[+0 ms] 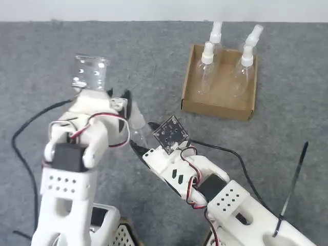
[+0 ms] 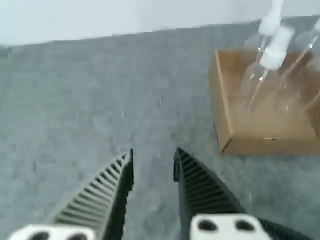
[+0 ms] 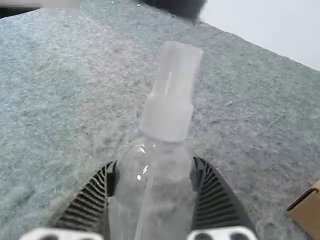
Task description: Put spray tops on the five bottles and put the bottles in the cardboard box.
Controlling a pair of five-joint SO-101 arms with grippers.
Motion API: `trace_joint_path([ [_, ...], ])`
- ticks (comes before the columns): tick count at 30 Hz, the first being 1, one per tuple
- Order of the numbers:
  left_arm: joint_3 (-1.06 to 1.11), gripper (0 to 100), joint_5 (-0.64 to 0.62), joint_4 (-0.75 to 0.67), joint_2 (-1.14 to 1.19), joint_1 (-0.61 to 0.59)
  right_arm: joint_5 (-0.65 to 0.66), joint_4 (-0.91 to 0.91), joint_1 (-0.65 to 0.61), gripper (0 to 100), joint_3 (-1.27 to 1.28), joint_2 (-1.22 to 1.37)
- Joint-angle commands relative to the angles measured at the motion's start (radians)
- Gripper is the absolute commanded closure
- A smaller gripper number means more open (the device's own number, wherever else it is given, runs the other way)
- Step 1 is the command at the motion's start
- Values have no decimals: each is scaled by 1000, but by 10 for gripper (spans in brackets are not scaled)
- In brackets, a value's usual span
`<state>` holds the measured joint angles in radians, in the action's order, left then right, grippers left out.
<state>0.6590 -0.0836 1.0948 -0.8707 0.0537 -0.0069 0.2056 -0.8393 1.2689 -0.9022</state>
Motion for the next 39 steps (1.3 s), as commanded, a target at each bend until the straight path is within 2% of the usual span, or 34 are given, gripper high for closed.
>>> trace_joint_path([
  [1,45,878,8,-9,6,68,-14,-19,16,992,-9,-47],
  [5,93,878,9,-14,6,104,-14,-19,16,992,-9,-47],
  [11,67,878,9,-15,5,89,-14,-19,16,992,-9,-47],
  [17,-88,877,2,-8,5,-78,-12,-10,21,992,-12,-47],
  [22,-39,877,3,-15,-34,-138,-14,79,88,992,-104,-38],
  [28,197,874,9,-63,-261,-84,-14,124,211,992,-273,35],
  [34,427,871,9,-123,-420,25,-15,219,228,992,-577,266],
  [39,504,770,6,-144,-480,71,-20,343,223,992,-835,449],
])
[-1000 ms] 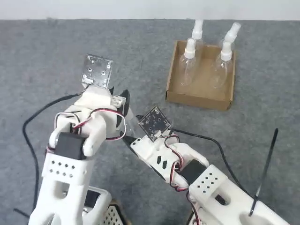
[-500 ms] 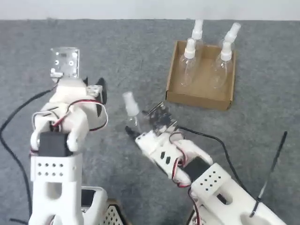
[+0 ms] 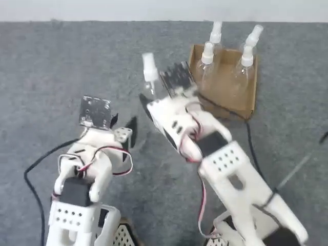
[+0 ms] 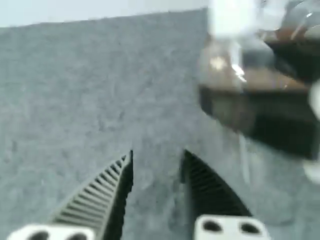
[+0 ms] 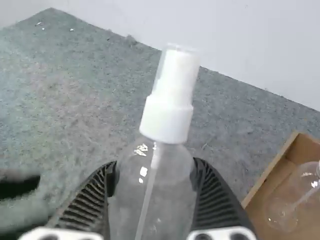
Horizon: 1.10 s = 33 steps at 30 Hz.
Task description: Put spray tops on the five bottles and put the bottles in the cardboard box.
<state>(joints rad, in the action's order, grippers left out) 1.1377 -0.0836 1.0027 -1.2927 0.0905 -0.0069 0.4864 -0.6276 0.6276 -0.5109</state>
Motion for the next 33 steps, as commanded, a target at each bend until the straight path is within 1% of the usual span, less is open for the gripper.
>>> trace_joint_path([
  [1,47,753,6,-74,-68,40,-20,88,10,992,-236,85],
  [4,105,743,6,-161,-71,43,-14,177,-4,992,-342,127],
  [6,125,739,6,-193,-69,43,-14,243,-22,992,-388,128],
  [10,133,739,6,-199,-71,48,-14,372,-82,992,-437,108],
  [13,134,739,8,-199,-71,48,-14,430,-105,992,-439,74],
  [19,134,739,8,-199,-71,48,-11,518,-102,992,-436,-16],
  [23,134,739,8,-196,-71,48,51,555,-99,992,-434,-47],
  [27,136,741,8,-195,-71,48,60,555,-28,992,-446,-54],
  [29,136,742,8,-195,-71,48,63,561,31,992,-462,-45],
  [33,148,742,8,-199,-75,49,147,638,151,992,-520,-33],
])
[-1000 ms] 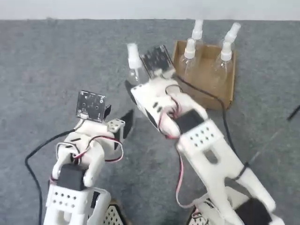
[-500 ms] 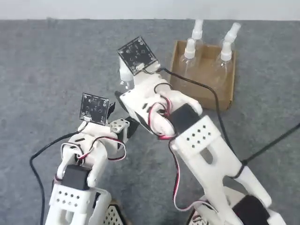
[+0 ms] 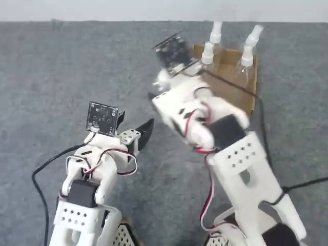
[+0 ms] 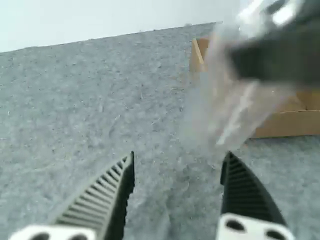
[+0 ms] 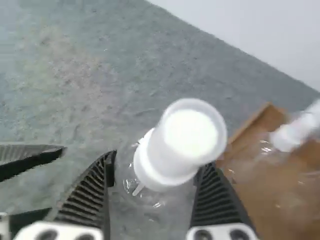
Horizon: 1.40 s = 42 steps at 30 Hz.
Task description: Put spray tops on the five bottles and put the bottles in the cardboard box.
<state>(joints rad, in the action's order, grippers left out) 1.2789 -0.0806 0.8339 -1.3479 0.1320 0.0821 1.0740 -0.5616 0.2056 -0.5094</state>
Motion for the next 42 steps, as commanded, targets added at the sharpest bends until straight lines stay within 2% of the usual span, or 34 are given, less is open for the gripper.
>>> trace_joint_path([
  [1,10,742,5,-32,-20,8,77,76,114,992,-118,-30],
  [5,13,742,5,-32,-20,8,117,133,237,992,-178,13],
  [9,15,760,5,-32,-21,-2,117,110,343,992,-187,82],
  [16,22,994,2,-75,-21,-60,109,-28,401,992,-184,232],
  [21,70,989,-2,-163,-21,-97,109,-116,401,992,-184,321],
  [42,74,989,-2,-164,-21,-91,106,-251,437,992,-181,582],
])
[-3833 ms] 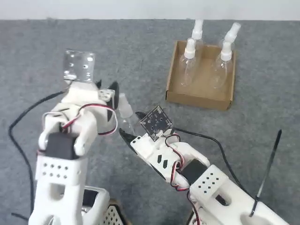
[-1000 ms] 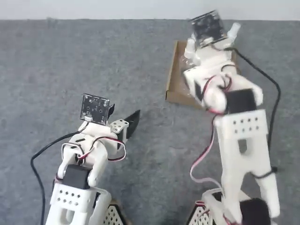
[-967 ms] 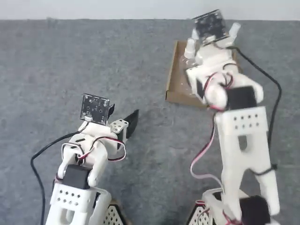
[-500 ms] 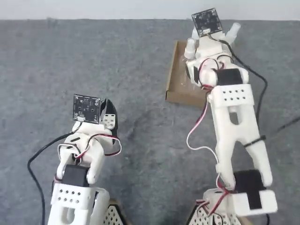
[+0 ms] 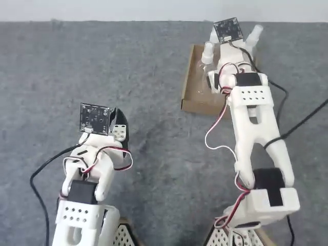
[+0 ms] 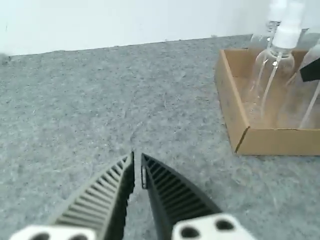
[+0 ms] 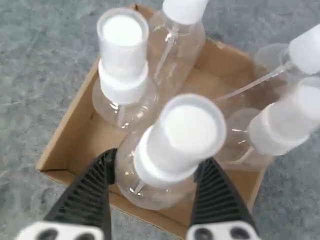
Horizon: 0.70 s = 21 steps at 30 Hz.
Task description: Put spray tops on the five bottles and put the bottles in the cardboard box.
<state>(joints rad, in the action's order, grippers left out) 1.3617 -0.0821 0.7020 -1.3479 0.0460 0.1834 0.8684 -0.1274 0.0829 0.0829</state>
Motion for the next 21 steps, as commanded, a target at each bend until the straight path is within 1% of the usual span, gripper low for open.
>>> trace_joint_path([
  [1,-8,989,0,-32,-21,-5,5,-65,4,992,-52,-1],
  [6,-8,989,2,-32,-21,-5,6,-168,4,992,25,25],
  [10,-8,989,2,-32,-21,-5,6,-211,5,992,75,21],
  [21,-7,989,0,-32,-21,-5,6,-213,4,988,91,28],
])
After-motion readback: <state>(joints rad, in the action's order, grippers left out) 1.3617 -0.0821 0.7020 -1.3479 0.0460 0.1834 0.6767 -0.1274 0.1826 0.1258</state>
